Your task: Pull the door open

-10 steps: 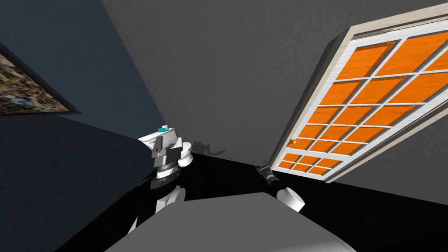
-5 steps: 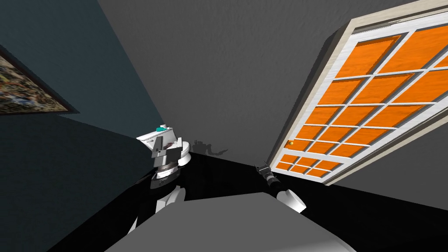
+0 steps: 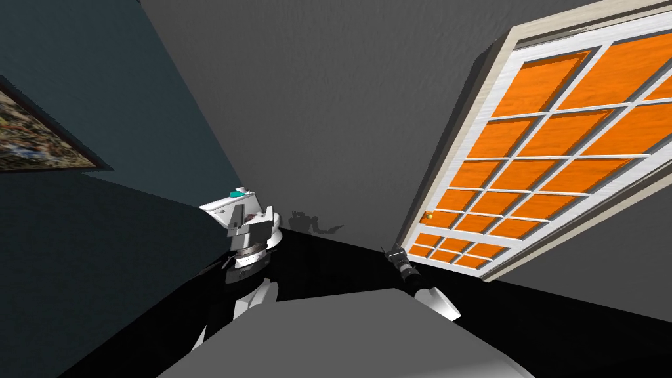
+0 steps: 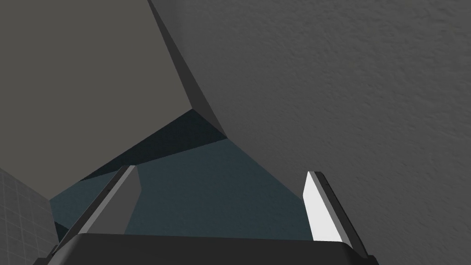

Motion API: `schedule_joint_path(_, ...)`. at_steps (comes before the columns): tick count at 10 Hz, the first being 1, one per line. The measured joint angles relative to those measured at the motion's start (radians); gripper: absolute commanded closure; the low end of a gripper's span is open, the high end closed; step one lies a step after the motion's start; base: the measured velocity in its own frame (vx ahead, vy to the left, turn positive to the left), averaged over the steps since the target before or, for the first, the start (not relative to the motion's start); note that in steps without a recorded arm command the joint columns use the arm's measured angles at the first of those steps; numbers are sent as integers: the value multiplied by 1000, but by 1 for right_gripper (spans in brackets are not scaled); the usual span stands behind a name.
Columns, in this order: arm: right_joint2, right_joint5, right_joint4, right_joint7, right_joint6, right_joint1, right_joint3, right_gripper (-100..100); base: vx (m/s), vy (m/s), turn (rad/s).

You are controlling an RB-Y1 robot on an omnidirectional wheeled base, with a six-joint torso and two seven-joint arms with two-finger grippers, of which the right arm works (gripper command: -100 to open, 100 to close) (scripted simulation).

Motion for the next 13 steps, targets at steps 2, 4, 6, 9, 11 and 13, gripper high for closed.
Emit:
schedule_joint_path(2, 4, -37, 16, 18, 17, -4, -6, -100, 4, -208, 15)
schedule_joint_path(4, 9, -74, 33, 37, 34, -8, -12, -100, -5, -222, 15)
schedule_joint_path(6, 13, -111, 49, 56, 51, -12, -18, -100, 3, -216, 14)
schedule_joint_path(9, 22, -166, 74, 84, 77, -17, -27, -100, 5, -216, 11)
schedule_joint_path(11, 29, -206, 92, 104, 96, -21, -34, -100, 30, -213, 6)
schedule_joint_path(13, 36, -242, 107, 122, 112, -25, -39, -100, 24, -224, 11)
